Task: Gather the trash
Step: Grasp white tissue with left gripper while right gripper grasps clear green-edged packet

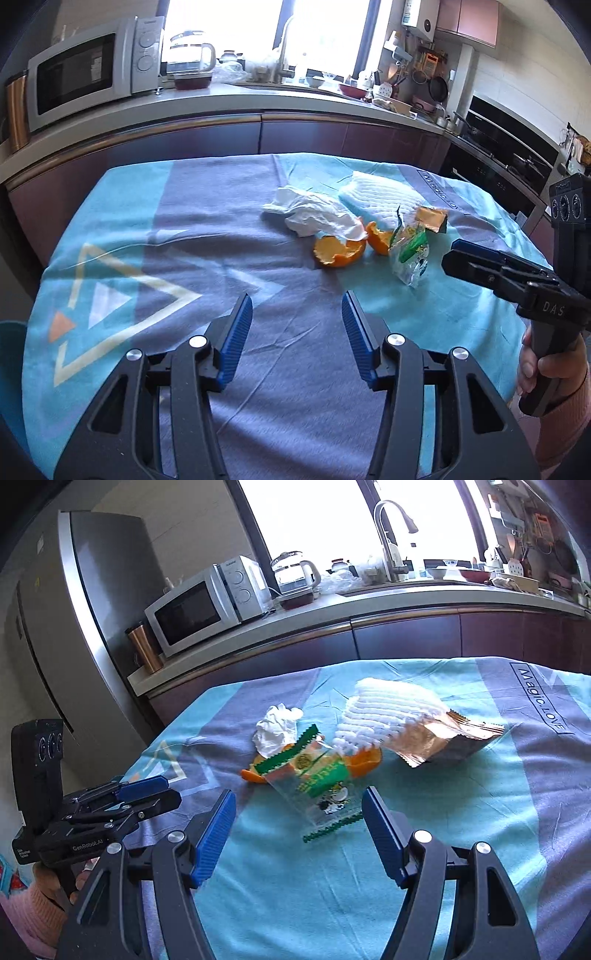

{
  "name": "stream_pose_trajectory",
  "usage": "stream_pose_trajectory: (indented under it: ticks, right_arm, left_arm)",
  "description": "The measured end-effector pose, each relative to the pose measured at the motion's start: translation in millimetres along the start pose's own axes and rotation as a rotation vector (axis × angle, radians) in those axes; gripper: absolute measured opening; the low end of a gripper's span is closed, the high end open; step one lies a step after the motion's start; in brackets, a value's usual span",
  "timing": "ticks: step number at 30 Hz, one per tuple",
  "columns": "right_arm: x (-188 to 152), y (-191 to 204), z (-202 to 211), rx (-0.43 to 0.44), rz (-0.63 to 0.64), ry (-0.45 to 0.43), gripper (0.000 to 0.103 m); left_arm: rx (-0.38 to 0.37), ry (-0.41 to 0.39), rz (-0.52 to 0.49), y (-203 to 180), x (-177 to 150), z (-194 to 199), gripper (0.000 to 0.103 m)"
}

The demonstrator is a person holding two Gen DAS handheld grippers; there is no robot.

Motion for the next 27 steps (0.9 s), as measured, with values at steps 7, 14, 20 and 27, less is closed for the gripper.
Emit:
stream_pose_trajectory:
  ticks: [7, 14, 20, 27]
  right_arm:
    - [1, -18, -15, 0.005, -0.015, 0.036, 0.069]
    - [4, -19, -23, 0.049, -0.023, 0.076, 0.068]
    - [5, -15, -30, 0.051, -0.001, 0.105, 0.061]
    - [2, -14, -34, 0.083, -0.007, 0.13, 0.034]
  left_arm:
    - [-0.026, 0.027, 0.002, -13, 40, -25, 0.049]
    - [-0.042, 0.078, 0.014, -17, 79, -63, 0.049]
    - [-0.051, 0.157, 0.043, -13, 88, -102, 0.048]
    - [-0.082, 0.174, 0.074, -8, 85, -112, 0.024]
Point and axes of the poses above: each gripper's, at about its wrist camera, not at the fingertips, and z roughly against the way its jaws point, y to its left, x to its top, the point moved 10 cm from there along -z, roughly the way its jaws point, and after that the axes turned 10 degrees about y, right-handed, at the moved point
